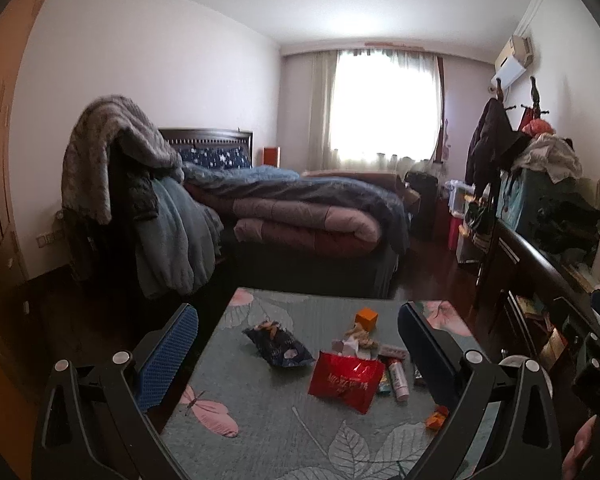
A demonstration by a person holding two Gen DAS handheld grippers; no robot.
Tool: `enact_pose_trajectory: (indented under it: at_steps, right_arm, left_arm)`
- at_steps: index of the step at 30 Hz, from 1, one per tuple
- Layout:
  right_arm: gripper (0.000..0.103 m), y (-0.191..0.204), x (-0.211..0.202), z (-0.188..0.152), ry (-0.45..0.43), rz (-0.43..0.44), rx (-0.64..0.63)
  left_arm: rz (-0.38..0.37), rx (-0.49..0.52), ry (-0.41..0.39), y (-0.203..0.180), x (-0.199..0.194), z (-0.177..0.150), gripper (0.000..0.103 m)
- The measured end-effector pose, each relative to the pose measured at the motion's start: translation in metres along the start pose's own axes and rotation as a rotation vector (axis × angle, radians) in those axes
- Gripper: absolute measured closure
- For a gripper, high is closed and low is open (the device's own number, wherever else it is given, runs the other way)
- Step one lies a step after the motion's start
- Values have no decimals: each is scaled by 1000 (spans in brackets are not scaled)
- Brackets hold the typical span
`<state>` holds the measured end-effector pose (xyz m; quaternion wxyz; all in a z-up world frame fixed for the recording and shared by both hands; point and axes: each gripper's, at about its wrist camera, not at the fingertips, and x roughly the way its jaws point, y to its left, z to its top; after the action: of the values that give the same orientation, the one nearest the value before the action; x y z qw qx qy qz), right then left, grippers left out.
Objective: Collect trash
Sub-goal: 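Grasp the blue chip bag with left tool while right tool grasps red wrapper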
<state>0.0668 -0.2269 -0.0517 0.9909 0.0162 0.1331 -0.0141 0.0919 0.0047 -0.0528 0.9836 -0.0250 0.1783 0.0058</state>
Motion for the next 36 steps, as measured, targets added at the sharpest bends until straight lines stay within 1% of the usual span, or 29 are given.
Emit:
enact_pose_trajectory:
  at_steps: [3, 6, 7, 9, 10, 12, 13, 15, 16, 17, 18, 20, 22, 24, 27, 28, 29, 30, 32, 33, 36]
  right_arm:
    - [3, 1, 32, -18, 77, 1, -15]
    - [3, 3, 67, -38, 164, 7, -26]
    - [3, 3, 76, -43, 185, 12, -27]
    - [3, 2, 97, -55, 232, 23, -29]
    - [3, 2, 105, -60, 245, 27, -29]
    - [3, 2, 118, -69, 264, 34, -28]
    - [3, 1, 126, -74, 272, 35, -28]
    - [3, -1, 137, -79, 285, 37, -26]
    - [3, -2, 143, -82, 292, 38, -25]
    - [3, -3, 149, -85, 298, 40, -24]
    - [3, -5, 154, -86, 306, 41, -23]
    - [3, -7, 164, -90, 321, 43, -21]
    - [3, -9, 173, -92, 331, 44, -17]
    - [3, -8, 180, -93, 342, 47, -13]
    - [3, -5, 190, -95, 365, 48, -12]
    - [3, -3, 193, -95, 370, 58, -13]
    - [3, 0, 196, -95, 374, 72, -14]
    - [3, 4, 198, -95, 379, 86, -15]
    - [3, 16, 204, -94, 396, 134, -19]
    - [3, 23, 208, -95, 408, 156, -25]
    - [3, 50, 219, -97, 450, 216, -52]
  left_arm:
    - [5, 4, 64, 3, 32, -13, 4]
    - [18, 17, 157, 3, 78, -31, 4]
    - [24, 19, 199, 4, 101, -39, 4]
    - [40, 17, 257, 6, 131, -50, 4]
    - [50, 3, 316, 9, 158, -56, 4]
    - [44, -47, 368, 16, 190, -60, 4]
    - [38, -88, 401, 20, 212, -63, 4]
    - [34, -142, 443, 28, 244, -66, 4]
    - [50, -160, 470, 31, 260, -67, 4]
    - [61, -167, 475, 32, 273, -69, 4]
    - [93, -165, 487, 33, 285, -71, 4]
    - [138, -162, 532, 35, 302, -79, 4]
    - [158, -171, 569, 37, 312, -86, 4]
    - [150, -172, 589, 36, 316, -93, 4]
    - [137, -159, 585, 32, 316, -97, 4]
    - [138, -149, 577, 30, 316, -97, 7]
    - [139, -142, 568, 29, 317, -97, 16]
    - [145, -135, 561, 29, 316, -96, 20]
    - [157, -127, 549, 30, 313, -94, 43]
    - [155, -132, 544, 32, 313, -94, 49]
    - [146, -146, 543, 37, 314, -92, 74]
